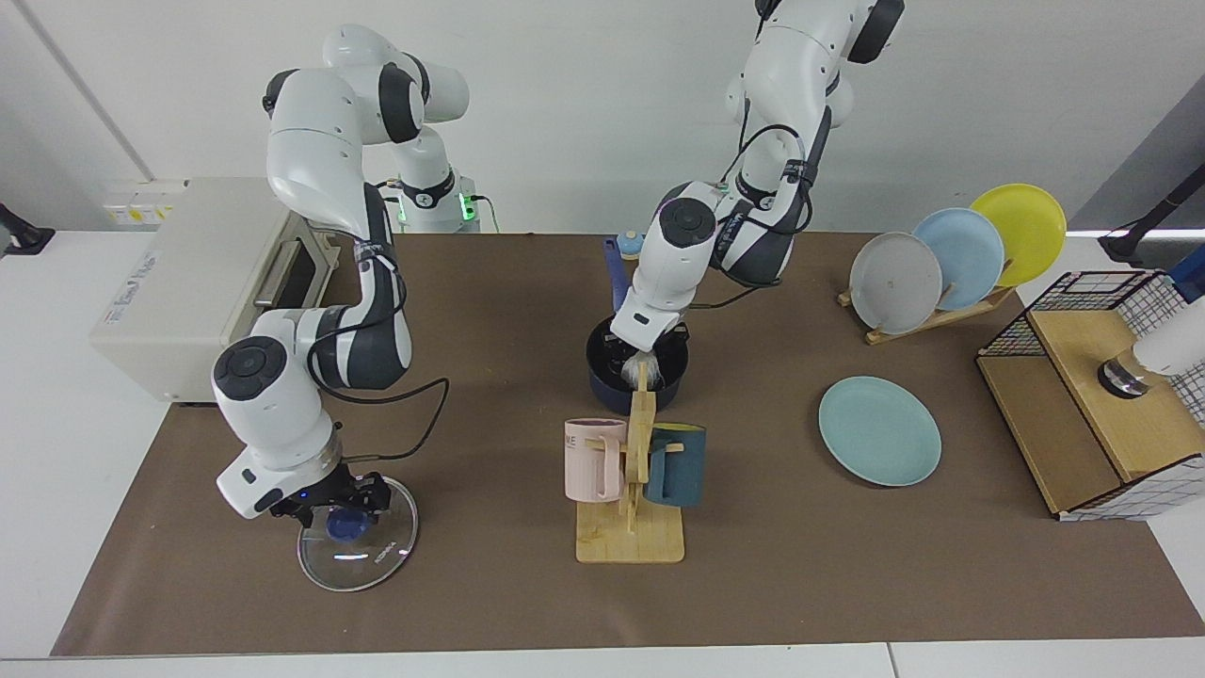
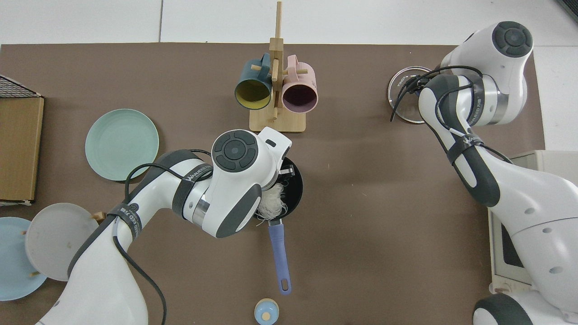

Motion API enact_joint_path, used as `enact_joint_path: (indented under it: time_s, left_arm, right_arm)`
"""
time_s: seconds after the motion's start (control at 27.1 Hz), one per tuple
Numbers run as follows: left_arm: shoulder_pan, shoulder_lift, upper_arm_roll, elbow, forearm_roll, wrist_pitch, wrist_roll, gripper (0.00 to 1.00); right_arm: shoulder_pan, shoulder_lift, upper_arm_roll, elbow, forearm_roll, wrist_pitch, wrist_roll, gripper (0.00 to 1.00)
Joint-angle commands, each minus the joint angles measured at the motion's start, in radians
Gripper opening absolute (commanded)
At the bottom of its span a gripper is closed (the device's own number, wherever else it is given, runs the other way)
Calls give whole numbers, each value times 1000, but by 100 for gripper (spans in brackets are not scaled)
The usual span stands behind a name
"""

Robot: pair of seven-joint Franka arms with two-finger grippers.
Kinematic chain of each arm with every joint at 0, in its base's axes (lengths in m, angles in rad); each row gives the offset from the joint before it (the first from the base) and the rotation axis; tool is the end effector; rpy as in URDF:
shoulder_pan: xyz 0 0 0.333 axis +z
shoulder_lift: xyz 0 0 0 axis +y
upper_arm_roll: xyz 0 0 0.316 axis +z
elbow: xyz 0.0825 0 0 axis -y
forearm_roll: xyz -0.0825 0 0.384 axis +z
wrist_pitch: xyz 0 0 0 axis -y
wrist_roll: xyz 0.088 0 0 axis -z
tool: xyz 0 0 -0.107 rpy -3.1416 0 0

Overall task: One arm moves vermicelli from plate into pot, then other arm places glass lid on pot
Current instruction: 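Release the vermicelli with the left gripper while the right gripper lifts the lid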

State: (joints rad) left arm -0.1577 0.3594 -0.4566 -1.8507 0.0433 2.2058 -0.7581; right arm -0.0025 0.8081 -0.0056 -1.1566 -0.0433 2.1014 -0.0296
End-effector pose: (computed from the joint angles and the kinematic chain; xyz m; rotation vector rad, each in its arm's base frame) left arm 0.5289 -0.3480 0.3507 3.0186 0.2216 -0.0762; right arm 0.7735 -0.0070 0.3265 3.0885 0.0662 0.2102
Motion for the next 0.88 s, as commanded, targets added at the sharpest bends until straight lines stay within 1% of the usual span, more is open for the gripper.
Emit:
enact_joint_path:
  time_s: [0.0, 0.11, 0.26, 0.29, 0.37, 0.44, 0.52, 0.59, 0.63, 0.74, 0.85]
  left_arm:
    - [-16, -16, 12, -13, 47, 9, -10, 100]
    - [-16, -34, 21, -1, 72, -18, -12, 100]
    - [-2, -62, 35, 50, 73, -98, 0, 100]
    - [1, -75, 45, 62, 75, -119, 3, 100]
    - [13, -97, 61, 90, 73, -159, 10, 100]
    - [18, -108, 70, 126, 73, -208, 14, 100]
    - [20, -109, 87, 166, 75, -267, 25, 100]
    - [20, -111, 111, 203, 72, -313, 72, 100]
    - [20, -112, 127, 221, 69, -342, 106, 100]
    - [23, -126, 168, 269, 59, -432, 213, 100]
    - [53, -160, 194, 278, 53, -483, 308, 100]
  right_arm:
    - [-4, 29, 4, 37, -10, 14, -41, 100]
    - [-2, 29, 3, 35, -10, 19, -41, 100]
    - [-2, 26, 6, 35, -10, 19, -41, 99]
    - [-2, 25, 7, 34, -10, 17, -43, 94]
    - [-4, 19, 9, 29, -10, 16, -46, 72]
    - [-1, 16, 9, 25, -10, 11, -49, 44]
    - [2, 11, 10, 23, -10, 11, -49, 22]
    - [4, 9, 12, 21, -9, 12, -46, 5]
    - [6, 9, 13, 20, -7, 16, -41, 0]
    - [6, 9, 13, 20, -4, 17, -38, 0]
    - [4, 6, 13, 20, -3, 17, -38, 0]
